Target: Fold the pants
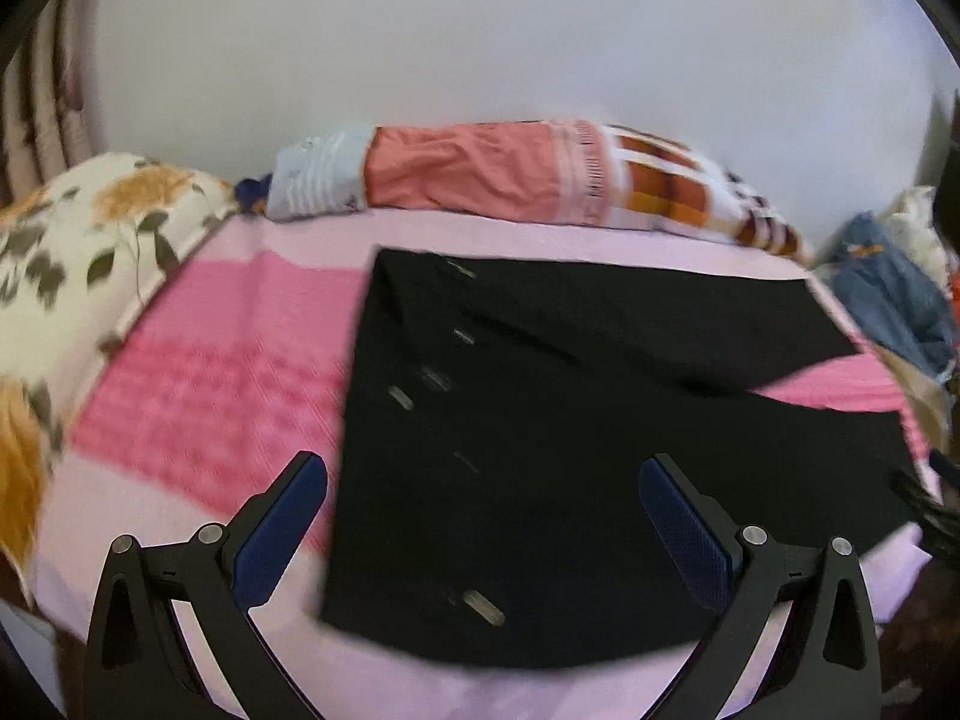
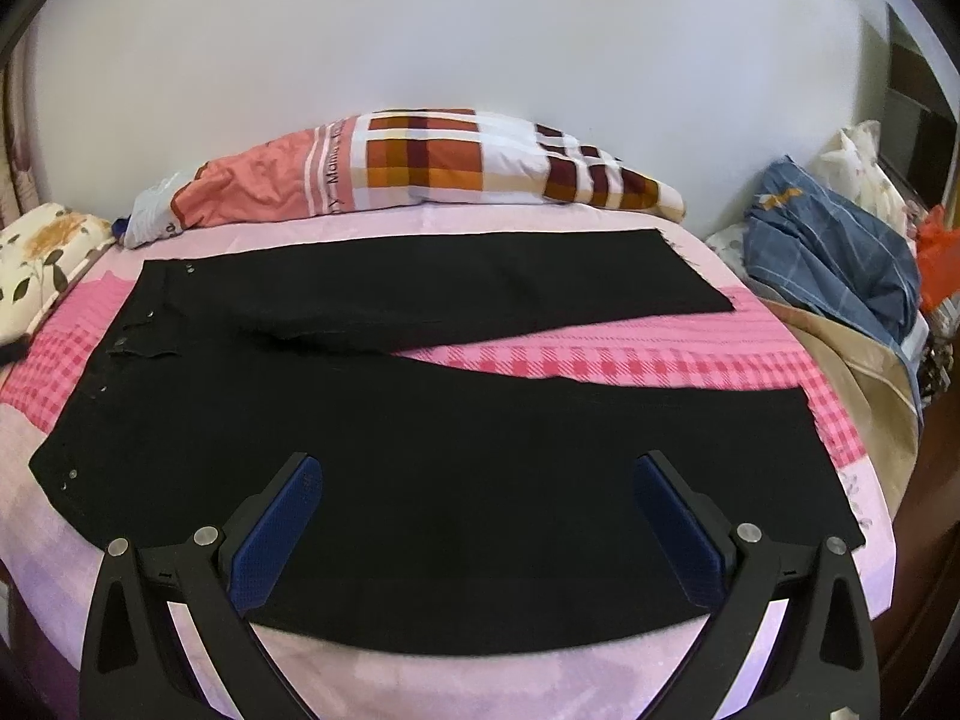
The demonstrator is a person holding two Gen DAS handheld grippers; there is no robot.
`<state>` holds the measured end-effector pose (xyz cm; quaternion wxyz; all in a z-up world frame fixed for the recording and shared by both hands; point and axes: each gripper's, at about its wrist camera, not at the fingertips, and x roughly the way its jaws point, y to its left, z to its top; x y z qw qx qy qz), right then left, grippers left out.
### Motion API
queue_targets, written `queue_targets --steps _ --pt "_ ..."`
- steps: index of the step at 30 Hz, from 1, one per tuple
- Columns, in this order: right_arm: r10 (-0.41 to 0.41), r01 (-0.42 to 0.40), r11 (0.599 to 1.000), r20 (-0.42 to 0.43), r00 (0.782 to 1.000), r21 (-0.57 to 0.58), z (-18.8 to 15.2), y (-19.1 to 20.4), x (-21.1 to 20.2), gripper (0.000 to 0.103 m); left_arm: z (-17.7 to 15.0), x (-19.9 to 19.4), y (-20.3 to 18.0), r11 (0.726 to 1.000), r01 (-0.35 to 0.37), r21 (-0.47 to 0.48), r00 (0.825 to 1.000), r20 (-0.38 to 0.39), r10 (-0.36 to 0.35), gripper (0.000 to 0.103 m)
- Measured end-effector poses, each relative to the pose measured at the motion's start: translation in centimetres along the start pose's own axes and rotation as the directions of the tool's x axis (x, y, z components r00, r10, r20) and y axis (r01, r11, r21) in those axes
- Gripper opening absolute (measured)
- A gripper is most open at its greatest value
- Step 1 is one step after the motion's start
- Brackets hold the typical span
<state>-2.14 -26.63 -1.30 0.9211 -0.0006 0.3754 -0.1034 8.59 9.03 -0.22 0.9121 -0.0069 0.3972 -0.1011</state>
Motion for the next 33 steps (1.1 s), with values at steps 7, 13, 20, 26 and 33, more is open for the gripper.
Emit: queue_targets --steps 7,13,20,26,33 --pt "0.001 -0.004 0.998 -0.05 0.999 -0.065 1.9 3.0 2.5 0.102 8.7 9.3 7.8 0.992 0.119 -0.029 0.992 -0.038 -0.12 0.093" --pt "-0.032 0.023 0.995 -0.106 0.994 -0.093 2.2 4.1 4.5 0.102 12.7 17.2 10.3 0.994 0.104 0.021 0.988 -0.12 -0.101 0.077" --pt "-0.078 0.062 0.993 -0.154 0.985 -0.104 2.0 4.2 5.7 0.102 14.1 23.1 11.1 0.982 0.19 0.02 0.966 -0.181 -0.183 0.077" --pt "-0.1 0.084 0.991 -0.169 0.981 -0.1 1.9 4.3 5.6 0.102 13.2 26.0 8.9 0.972 0.233 0.027 0.929 -0.303 -0.214 0.05" --pt "-0.062 0.056 0.998 -0.153 0.986 -0.042 3.4 2.6 5.5 0.102 12.6 18.9 7.0 0.977 0.212 -0.03 0.966 -0.142 -0.214 0.014"
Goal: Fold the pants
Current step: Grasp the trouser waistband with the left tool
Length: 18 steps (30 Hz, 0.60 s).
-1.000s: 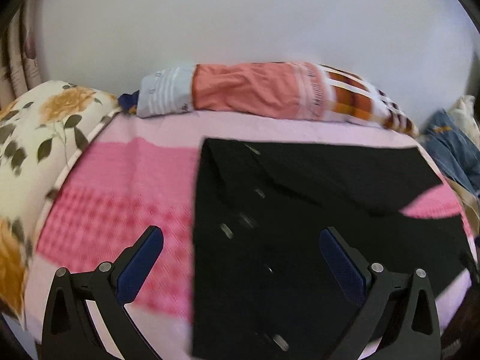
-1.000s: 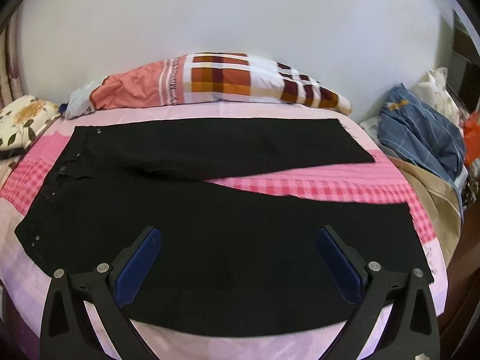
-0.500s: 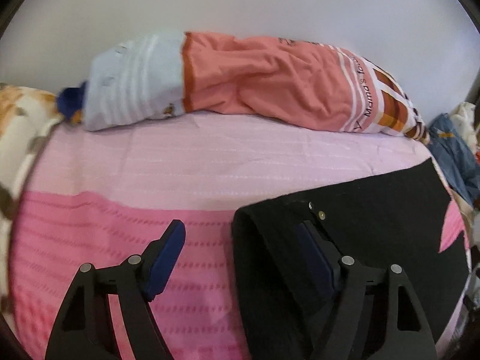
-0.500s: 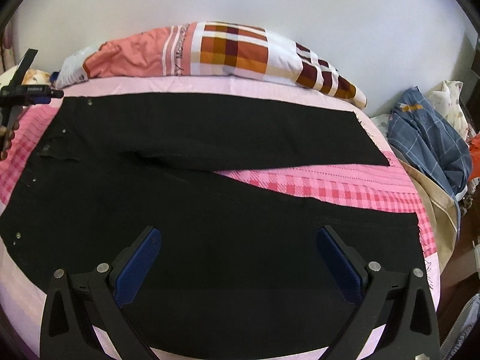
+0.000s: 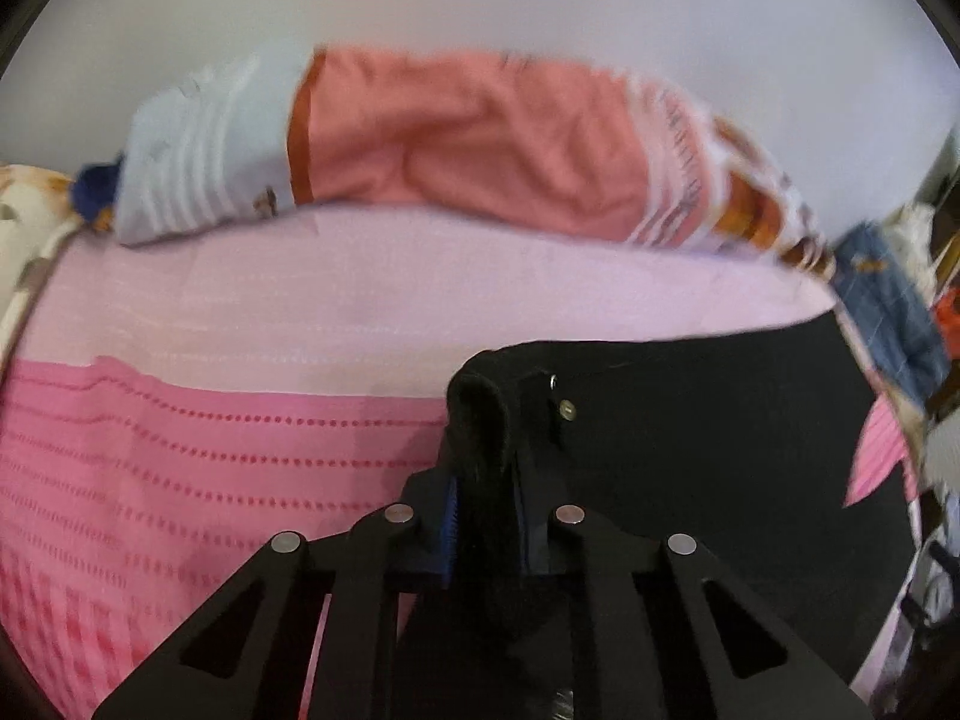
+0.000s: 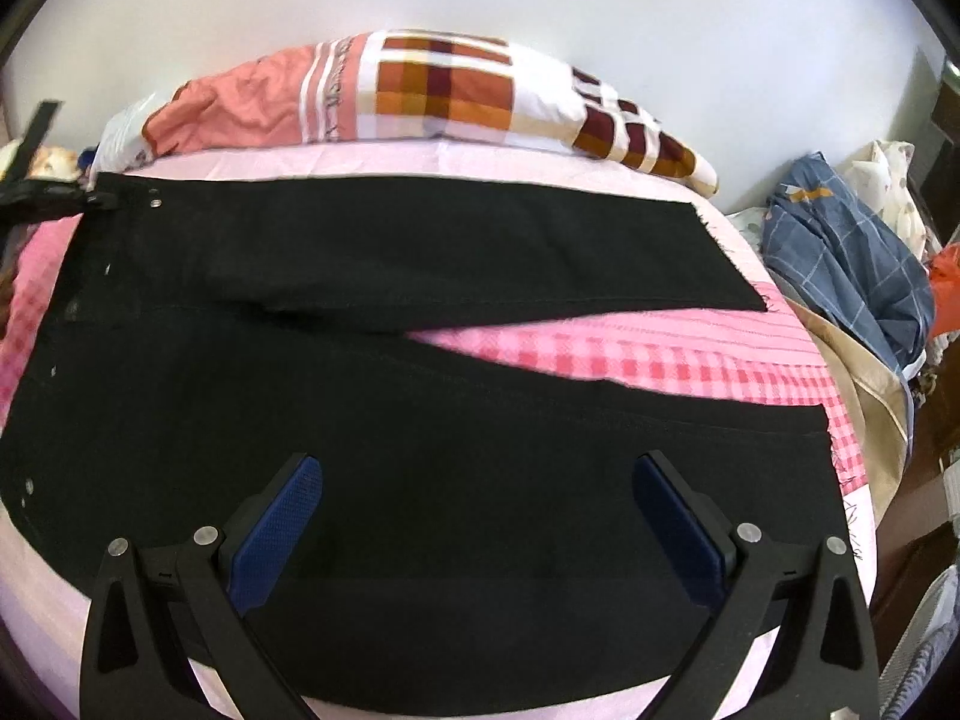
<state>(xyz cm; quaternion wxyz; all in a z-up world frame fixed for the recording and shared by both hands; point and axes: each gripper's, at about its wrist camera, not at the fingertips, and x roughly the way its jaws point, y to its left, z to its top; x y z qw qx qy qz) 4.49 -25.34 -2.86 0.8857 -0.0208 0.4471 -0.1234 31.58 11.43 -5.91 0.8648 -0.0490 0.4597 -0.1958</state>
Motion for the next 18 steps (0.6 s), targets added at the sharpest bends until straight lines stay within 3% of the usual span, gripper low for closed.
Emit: queue_targets --steps 3,5,8,9,10,12,14,17,18 --pt "0.126 -0.128 0.987 0.024 0.992 0.098 1.8 -2.6 -0.2 0.102 -1.6 -4.2 -2.4 1.0 0.022 -0.001 0.996 0.091 -0.022 0.014" --pt "0.262 -0.268 0.945 0.057 0.963 0.185 3.3 -4.7 -0.1 0.102 -3.4 -7.2 -4.2 0.999 0.039 0.014 0.988 0.147 -0.04 0.014" --pt "0.428 -0.434 0.853 0.087 0.899 0.29 5.8 -7.2 1.3 0.102 -6.3 -10.1 -5.9 0.997 0.076 0.01 0.98 0.185 -0.076 0.014" --pt "0.501 -0.498 0.799 0.086 0.861 0.336 6.9 -8.1 2.6 0.102 -7.3 -10.9 -6.4 0.997 0.08 0.009 0.978 0.193 -0.08 0.014" --pt "0.533 -0.521 0.768 0.08 0.842 0.372 7.5 -8.5 3.6 0.099 -8.1 -11.3 -6.6 0.997 0.081 0.008 0.978 0.194 -0.081 0.014" --pt "0.59 -0.552 0.694 0.073 0.804 0.463 8.8 -9.7 6.3 0.084 -10.2 -12.3 -7.6 0.997 0.08 -0.002 0.978 0.193 -0.078 0.014" --pt "0.611 -0.54 0.666 0.039 0.791 0.514 10.1 -10.2 9.4 0.062 -12.0 -13.0 -8.2 0.996 0.086 -0.03 0.979 0.189 -0.079 0.014" --pt "0.644 -0.527 0.631 -0.006 0.765 0.57 11.5 -10.8 13.2 0.058 -14.4 -13.1 -8.7 0.987 0.12 -0.106 0.981 0.164 -0.102 0.014" --pt "0.643 -0.513 0.619 -0.008 0.766 0.595 11.8 -11.1 14.2 0.058 -14.9 -13.1 -8.8 0.984 0.126 -0.123 0.982 0.156 -0.106 0.014"
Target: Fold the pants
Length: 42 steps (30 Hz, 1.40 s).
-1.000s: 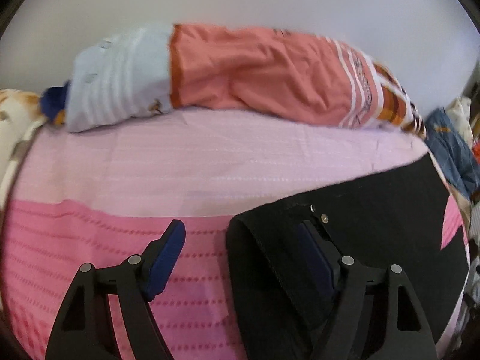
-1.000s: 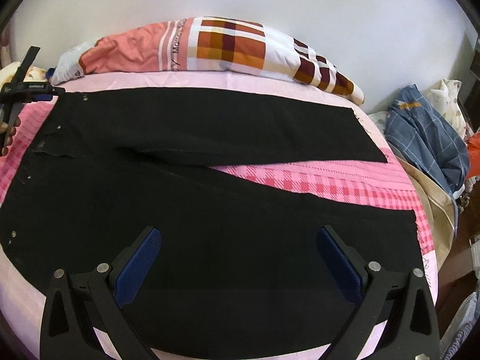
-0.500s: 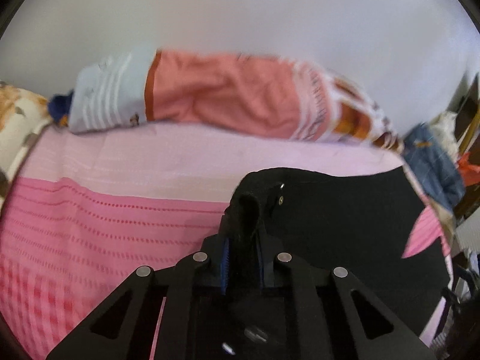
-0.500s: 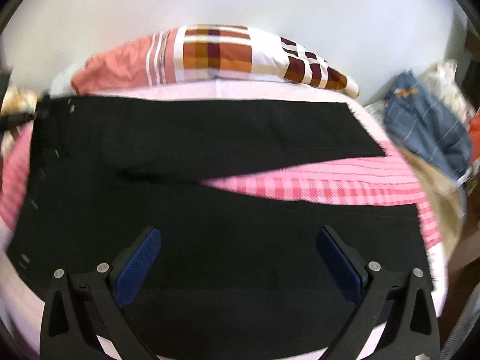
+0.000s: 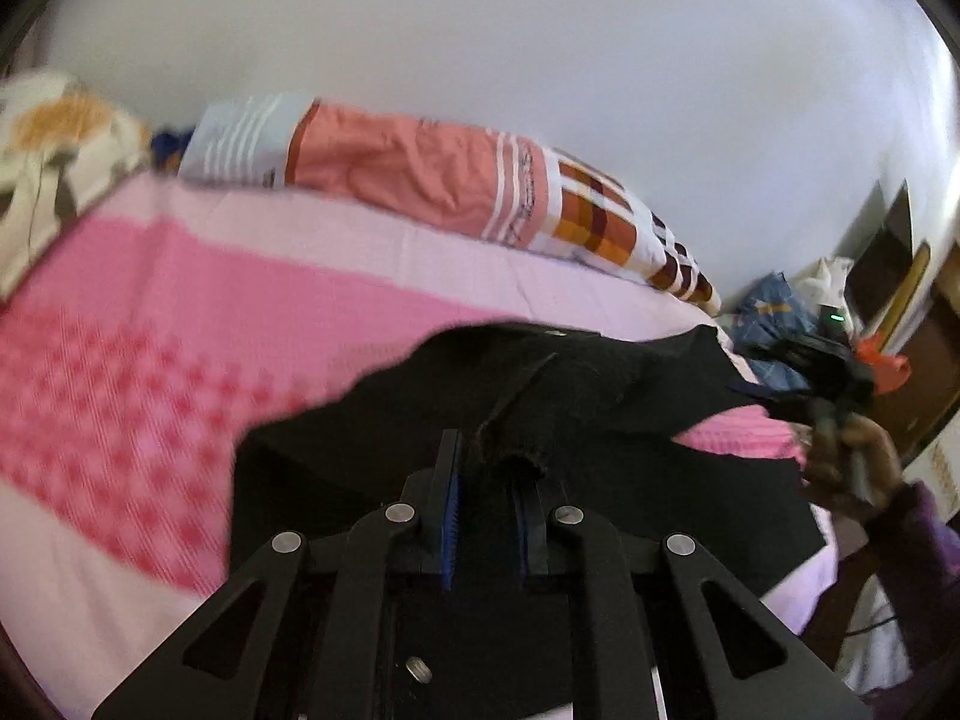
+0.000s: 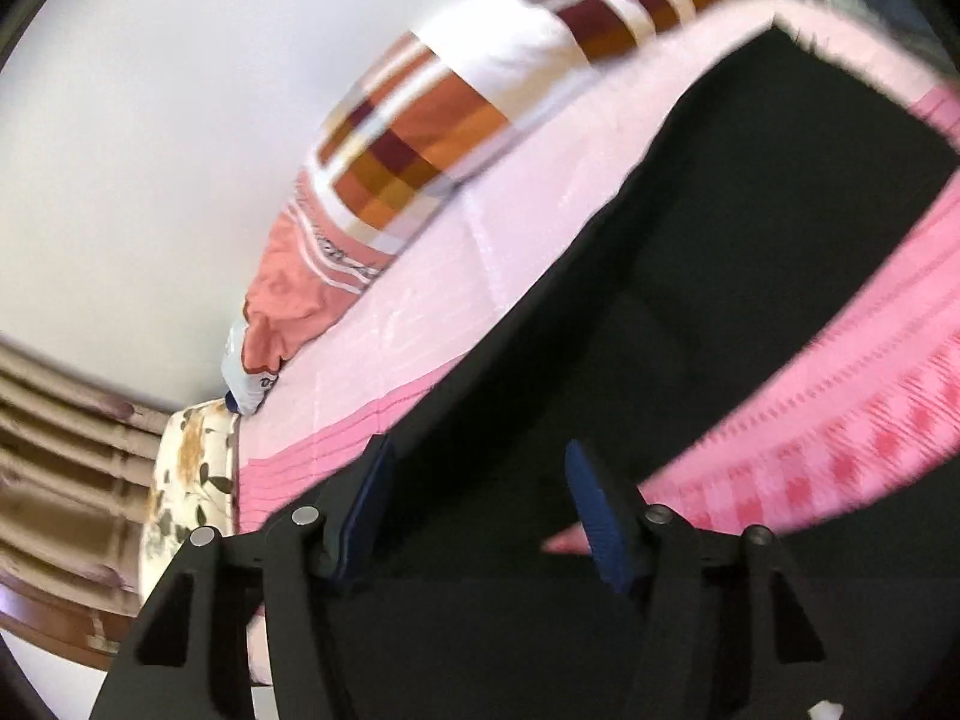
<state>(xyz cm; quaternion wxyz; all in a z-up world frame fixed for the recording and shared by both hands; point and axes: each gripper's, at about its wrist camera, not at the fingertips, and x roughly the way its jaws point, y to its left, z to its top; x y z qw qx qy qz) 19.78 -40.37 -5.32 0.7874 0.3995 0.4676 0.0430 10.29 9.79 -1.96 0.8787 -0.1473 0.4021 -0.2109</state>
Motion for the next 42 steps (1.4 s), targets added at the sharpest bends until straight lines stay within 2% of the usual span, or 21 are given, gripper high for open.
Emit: queue_targets --steps 4,6,8,9,10,14,19,25,29,32,34,37,39,40,42 --pt "-0.064 0.065 0.996 -0.019 0.998 0.063 2.7 -1.6 2.3 0.058 -1.8 -0.3 -0.1 0.997 0.019 -0.068 0.999 -0.028 -0.021 0.014" --pt "-0.056 0.059 0.993 -0.034 0.998 0.098 3.6 -2.6 3.1 0.052 -2.1 -0.4 0.0 0.996 0.02 -0.092 0.999 -0.036 -0.024 0.014" --pt "-0.058 0.066 0.989 -0.061 0.996 0.131 4.3 -3.7 4.1 0.017 -2.3 -0.3 0.2 0.993 0.022 -0.114 0.999 -0.042 -0.027 0.014" --pt "-0.059 0.067 0.988 -0.06 0.996 0.142 4.3 -4.3 4.0 0.011 -2.4 -0.3 0.3 0.993 0.018 -0.116 0.999 -0.044 -0.024 0.014" --pt "-0.052 0.058 0.988 -0.045 0.998 0.146 4.2 -4.5 3.9 0.009 -2.4 -0.2 0.3 0.993 0.016 -0.117 0.999 -0.047 -0.021 0.015" --pt "-0.011 0.009 0.996 0.033 0.999 0.085 2.2 -3.6 1.2 0.007 -2.3 -0.5 0.4 0.995 -0.004 -0.103 0.999 -0.049 -0.001 0.015" --pt "0.043 -0.047 0.996 0.057 0.997 0.07 -4.4 -3.7 -5.0 0.007 -2.6 -2.0 1.1 0.994 -0.039 -0.098 0.998 -0.055 0.033 0.016" --pt "0.048 -0.044 0.991 -0.024 0.999 0.13 -13.9 -5.8 -8.7 0.004 -4.9 -3.4 2.4 0.99 -0.095 -0.106 0.989 -0.124 0.082 0.017" --pt "0.052 -0.03 0.979 -0.103 0.993 0.204 -19.0 -7.6 -8.1 0.004 -7.2 -3.6 2.8 0.987 -0.138 -0.082 0.978 -0.169 0.122 0.018" --pt "0.064 -0.03 0.969 -0.129 0.99 0.246 -21.3 -8.6 -7.3 0.004 -8.2 -3.6 2.6 0.986 -0.16 -0.046 0.973 -0.178 0.15 0.018" --pt "0.072 -0.044 0.971 -0.109 0.991 0.236 -21.3 -8.6 -7.1 0.004 -8.5 -3.6 2.6 0.985 -0.167 -0.036 0.971 -0.179 0.158 0.018" --pt "0.14 -0.137 0.958 0.003 0.99 0.253 -18.9 -9.3 -9.3 0.006 -8.4 -3.5 2.5 0.987 -0.162 -0.023 0.972 -0.176 0.155 0.019" --pt "0.083 -0.097 0.972 0.075 0.994 0.212 -16.2 -9.5 -11.1 0.008 -8.1 -3.7 2.4 0.988 -0.156 -0.017 0.974 -0.172 0.151 0.019" --pt "0.079 -0.099 0.975 0.107 0.991 0.198 -14.6 -9.8 -11.9 0.008 -7.9 -3.7 2.4 0.988 -0.154 -0.016 0.974 -0.168 0.149 0.019" --pt "0.079 -0.107 0.974 0.143 0.987 0.201 -11.8 -10.5 -12.8 0.019 -7.5 -4.1 2.5 0.989 -0.143 -0.025 0.978 -0.156 0.138 0.019"
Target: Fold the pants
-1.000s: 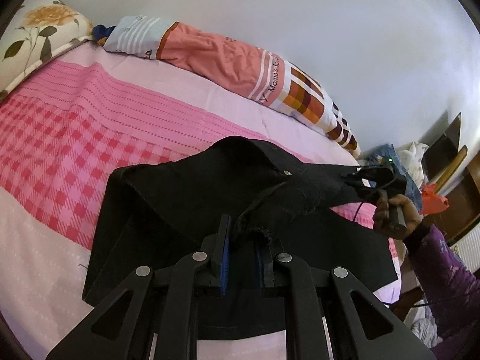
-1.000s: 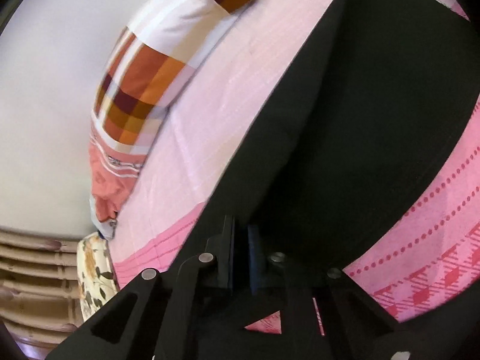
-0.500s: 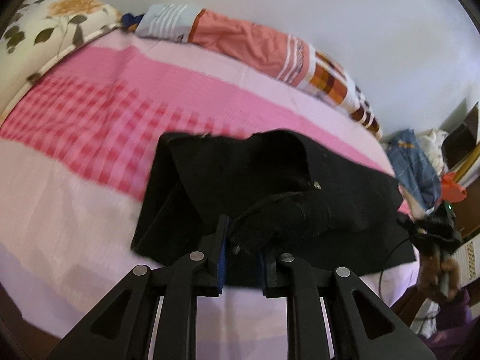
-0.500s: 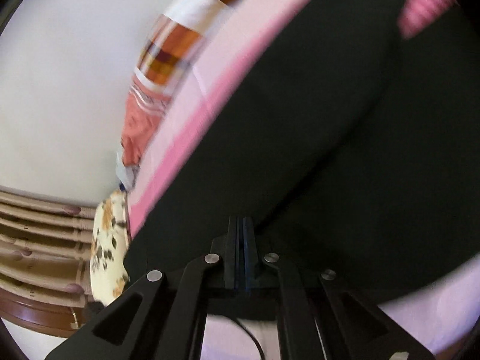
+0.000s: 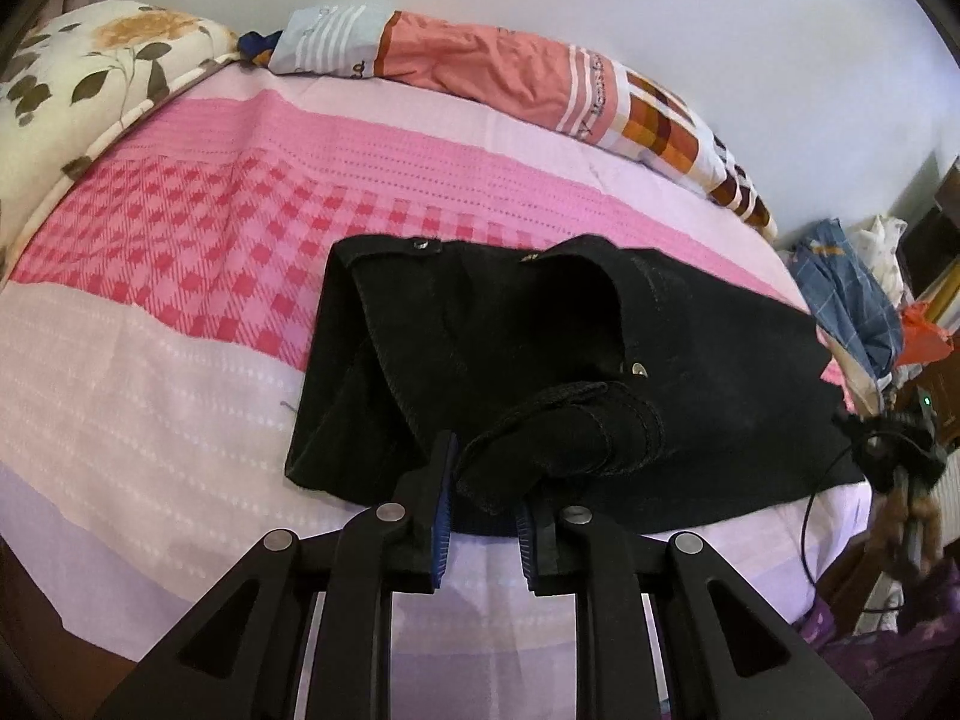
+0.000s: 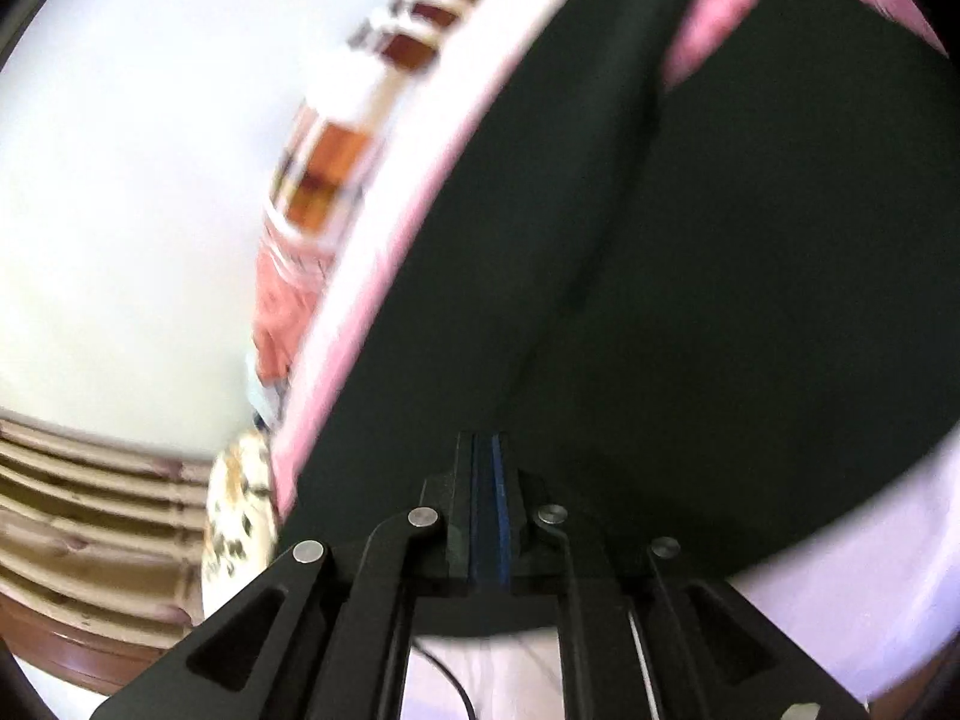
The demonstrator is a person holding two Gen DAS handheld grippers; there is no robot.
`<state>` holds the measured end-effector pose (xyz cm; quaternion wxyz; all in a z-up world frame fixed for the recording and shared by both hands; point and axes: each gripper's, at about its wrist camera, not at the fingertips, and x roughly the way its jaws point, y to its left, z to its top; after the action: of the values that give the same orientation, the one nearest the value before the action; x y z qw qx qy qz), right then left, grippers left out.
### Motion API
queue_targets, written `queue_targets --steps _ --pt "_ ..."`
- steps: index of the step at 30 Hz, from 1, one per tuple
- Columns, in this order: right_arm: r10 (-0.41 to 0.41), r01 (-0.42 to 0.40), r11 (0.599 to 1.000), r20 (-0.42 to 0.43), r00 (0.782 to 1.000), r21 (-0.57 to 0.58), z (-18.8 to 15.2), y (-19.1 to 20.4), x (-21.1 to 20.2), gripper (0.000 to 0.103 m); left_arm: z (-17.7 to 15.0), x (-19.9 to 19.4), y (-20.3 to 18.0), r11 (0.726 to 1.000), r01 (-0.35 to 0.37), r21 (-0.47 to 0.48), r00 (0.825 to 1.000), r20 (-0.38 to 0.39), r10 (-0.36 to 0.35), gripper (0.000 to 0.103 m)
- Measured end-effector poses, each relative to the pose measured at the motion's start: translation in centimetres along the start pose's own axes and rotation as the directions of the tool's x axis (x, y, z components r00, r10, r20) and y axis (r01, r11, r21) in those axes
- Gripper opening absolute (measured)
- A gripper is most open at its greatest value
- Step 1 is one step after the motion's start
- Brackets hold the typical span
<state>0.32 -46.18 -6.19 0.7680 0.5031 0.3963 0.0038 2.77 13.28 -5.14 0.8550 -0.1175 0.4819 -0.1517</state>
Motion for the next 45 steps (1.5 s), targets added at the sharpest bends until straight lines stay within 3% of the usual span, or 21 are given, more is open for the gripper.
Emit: queue_targets --steps 2,9,18,23,27,30,33,35,36,37,38,45 --pt "-0.024 0.023 1.0 0.051 0.998 0.018 2.5 -0.7 -0.4 0.048 0.3 -0.4 0.0 1.0 0.007 -0.012 1.0 0.01 -0.006 0.019" --pt "-0.084 0.075 0.991 0.073 0.994 0.11 8.0 -4.2 0.9 0.049 0.7 -0.9 -0.5 1.0 -0.002 -0.011 1.0 0.016 0.002 0.019" --pt "0.098 -0.091 0.976 -0.025 0.995 0.197 6.0 -4.9 3.9 0.05 1.1 -1.0 -0.2 1.0 -0.003 -0.019 1.0 0.004 0.003 0.02" --pt "0.147 -0.148 0.972 0.017 0.989 0.183 6.8 -4.2 4.8 0.051 1.0 -0.9 0.1 1.0 0.001 -0.029 1.0 -0.004 -0.001 0.02" --pt "0.1 -0.105 0.983 0.043 0.994 0.148 7.3 -3.7 4.9 0.051 1.0 -0.8 0.1 1.0 -0.002 -0.021 1.0 -0.002 0.002 0.021" --pt "0.001 -0.015 0.994 0.121 0.993 0.113 7.4 -3.5 3.7 0.049 1.0 -0.8 0.1 1.0 0.0 -0.029 1.0 -0.002 0.0 0.021" --pt "0.061 -0.079 0.985 0.123 0.991 0.152 7.8 -4.1 4.4 0.049 0.9 -0.8 0.2 0.999 0.002 -0.034 1.0 -0.002 -0.002 0.021" --pt "0.074 -0.087 0.989 0.106 0.992 0.118 8.0 -3.7 4.7 0.048 0.9 -0.6 0.2 0.999 0.002 -0.037 1.0 -0.007 -0.003 0.021" --pt "0.071 -0.082 0.992 0.114 0.991 0.092 8.0 -3.4 4.5 0.043 0.9 -0.6 0.2 0.999 0.002 -0.036 1.0 -0.009 -0.002 0.021" --pt "0.054 -0.063 0.995 0.118 0.991 0.076 8.2 -3.2 4.4 0.019 1.0 -0.5 0.2 0.999 0.0 -0.035 1.0 -0.01 -0.001 0.021" --pt "0.039 -0.047 0.997 0.12 0.992 0.065 8.3 -3.2 4.3 0.008 1.0 -0.5 0.2 0.999 -0.001 -0.034 1.0 -0.011 0.001 0.021" --pt "0.077 -0.076 0.997 0.155 0.985 -0.017 6.9 -0.9 0.8 0.007 1.3 -0.9 0.4 1.0 -0.014 -0.021 1.0 0.016 0.015 0.021"
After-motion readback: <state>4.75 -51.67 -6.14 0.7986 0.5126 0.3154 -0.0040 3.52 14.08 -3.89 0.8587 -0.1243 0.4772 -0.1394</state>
